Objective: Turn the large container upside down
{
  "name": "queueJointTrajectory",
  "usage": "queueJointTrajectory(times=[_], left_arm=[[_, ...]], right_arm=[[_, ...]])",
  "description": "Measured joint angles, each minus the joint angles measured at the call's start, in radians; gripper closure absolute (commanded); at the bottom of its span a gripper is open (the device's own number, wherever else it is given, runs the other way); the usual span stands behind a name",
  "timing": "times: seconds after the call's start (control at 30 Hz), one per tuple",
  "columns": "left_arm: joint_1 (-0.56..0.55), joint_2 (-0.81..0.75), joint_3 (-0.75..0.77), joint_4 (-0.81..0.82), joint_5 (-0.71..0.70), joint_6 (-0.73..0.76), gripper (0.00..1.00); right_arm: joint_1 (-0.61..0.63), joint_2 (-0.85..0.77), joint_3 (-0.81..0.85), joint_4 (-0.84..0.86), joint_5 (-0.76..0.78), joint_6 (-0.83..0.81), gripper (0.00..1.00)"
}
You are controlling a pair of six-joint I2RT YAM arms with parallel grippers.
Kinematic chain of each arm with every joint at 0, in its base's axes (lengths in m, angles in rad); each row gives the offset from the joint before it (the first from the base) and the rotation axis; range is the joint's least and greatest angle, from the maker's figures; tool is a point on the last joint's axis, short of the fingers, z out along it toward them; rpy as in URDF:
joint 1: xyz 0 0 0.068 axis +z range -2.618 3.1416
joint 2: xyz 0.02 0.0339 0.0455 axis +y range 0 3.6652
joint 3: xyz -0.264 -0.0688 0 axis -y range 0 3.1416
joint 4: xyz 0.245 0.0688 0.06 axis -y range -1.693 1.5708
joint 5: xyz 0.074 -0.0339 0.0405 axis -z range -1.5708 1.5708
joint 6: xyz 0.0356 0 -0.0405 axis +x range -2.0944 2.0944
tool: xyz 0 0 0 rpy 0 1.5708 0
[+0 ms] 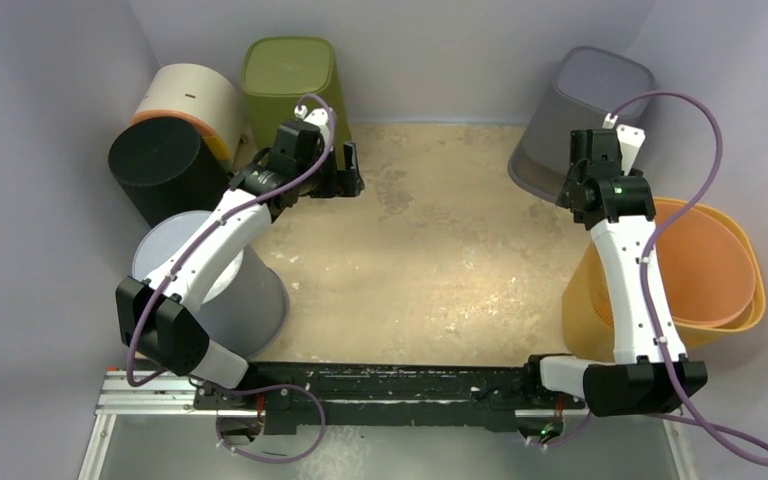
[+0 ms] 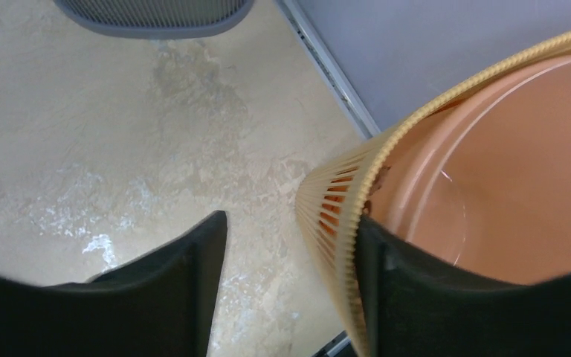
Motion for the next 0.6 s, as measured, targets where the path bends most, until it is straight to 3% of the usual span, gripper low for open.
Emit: queueJointTrajectory(times=[0.1, 0.3, 0.6], left_arm=[[0.0, -0.001, 0.0, -0.009, -0.01, 0.001, 0.13], [0.0, -0.001, 0.0, -0.02, -0.026, 0.008, 0.13], [0.0, -0.002, 0.0, -0.024, -0.041, 0.031, 0.12]], right_arm=[[-0.004, 0.0, 0.0, 0.011, -0.004, -0.015, 0.76], [-0.005, 0.002, 0.007, 0.039, -0.023, -0.021, 0.99], [-0.005, 0.004, 0.012, 0.089, -0.097, -0.047, 1.0]])
